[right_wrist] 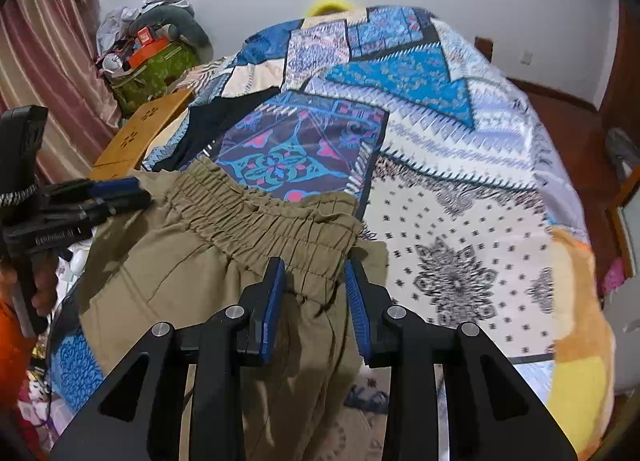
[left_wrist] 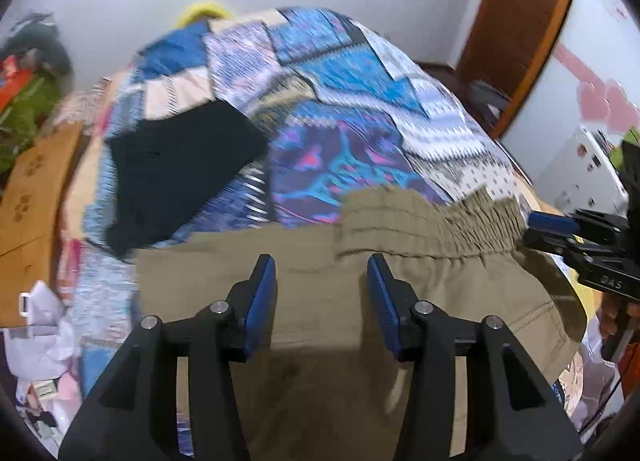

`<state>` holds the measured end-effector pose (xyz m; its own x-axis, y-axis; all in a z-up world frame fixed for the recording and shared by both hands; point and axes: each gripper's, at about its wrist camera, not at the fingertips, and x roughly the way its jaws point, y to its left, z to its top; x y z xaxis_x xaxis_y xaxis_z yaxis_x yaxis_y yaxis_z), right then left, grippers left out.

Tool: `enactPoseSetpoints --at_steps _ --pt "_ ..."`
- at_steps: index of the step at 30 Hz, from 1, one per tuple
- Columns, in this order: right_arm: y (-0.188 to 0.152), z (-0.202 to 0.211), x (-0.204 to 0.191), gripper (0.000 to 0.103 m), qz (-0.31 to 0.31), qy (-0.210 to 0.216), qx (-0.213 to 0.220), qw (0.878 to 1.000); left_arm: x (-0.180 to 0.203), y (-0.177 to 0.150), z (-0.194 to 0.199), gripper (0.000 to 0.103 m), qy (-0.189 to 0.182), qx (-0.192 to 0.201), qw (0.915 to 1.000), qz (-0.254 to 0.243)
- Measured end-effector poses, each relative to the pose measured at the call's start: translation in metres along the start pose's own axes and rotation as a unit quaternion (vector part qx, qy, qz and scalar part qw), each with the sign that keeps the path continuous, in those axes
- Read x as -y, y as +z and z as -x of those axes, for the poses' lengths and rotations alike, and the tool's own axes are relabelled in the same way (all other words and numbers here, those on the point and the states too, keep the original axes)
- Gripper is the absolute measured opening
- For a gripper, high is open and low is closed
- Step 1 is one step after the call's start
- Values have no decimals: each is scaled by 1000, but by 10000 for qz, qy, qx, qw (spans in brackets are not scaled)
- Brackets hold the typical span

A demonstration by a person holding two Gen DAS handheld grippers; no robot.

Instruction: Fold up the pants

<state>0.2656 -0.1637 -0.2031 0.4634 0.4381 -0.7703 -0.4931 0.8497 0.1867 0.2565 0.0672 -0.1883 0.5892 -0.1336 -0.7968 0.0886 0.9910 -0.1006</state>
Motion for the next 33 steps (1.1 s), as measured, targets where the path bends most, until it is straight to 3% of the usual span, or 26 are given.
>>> enactPoseSetpoints --at_steps 3,6,8,11,16,21,24,26,28,29,31,33 --pt "-2 17 -3 58 18 -145 231 9996 -19 -1 18 65 110 169 9997 139" --pt "-7 31 -5 68 -37 -201 443 9988 -44 -8 33 74 258 288 9987 342" --pt "-11 35 -4 70 -125 -188 468 9987 -56 -14 35 80 280 238 9981 501" --pt "-19 31 0 74 -350 -54 376 9987 -73 -29 27 80 239 2 9971 723" --pt "-35 6 1 74 -377 -41 -105 9992 -90 -53 -10 80 -231 -811 9899 1139" --pt "-42 -13 9 74 -602 417 -424 9964 -90 -56 -29 80 -913 -948 9805 1460" --pt "-40 -20 14 71 -839 677 -501 9929 -84 -46 -37 80 -978 -943 9805 1417" --pt "-38 -23 16 65 -927 759 -466 9917 -77 -39 -39 73 -943 -891 9836 1257" --pt "-37 -24 17 55 -1026 730 -428 9911 -70 -32 -39 52 -955 -800 9857 1135" --pt "-37 -24 18 51 -1070 730 -406 9907 -68 -30 -38 48 -953 -768 9862 1118" --pt "-36 -25 21 35 -1222 780 -378 9887 -63 -25 -37 36 -802 -682 9888 1059" --pt "-34 -25 25 27 -1361 880 -383 9860 -58 -22 -35 25 -570 -606 9915 1004"
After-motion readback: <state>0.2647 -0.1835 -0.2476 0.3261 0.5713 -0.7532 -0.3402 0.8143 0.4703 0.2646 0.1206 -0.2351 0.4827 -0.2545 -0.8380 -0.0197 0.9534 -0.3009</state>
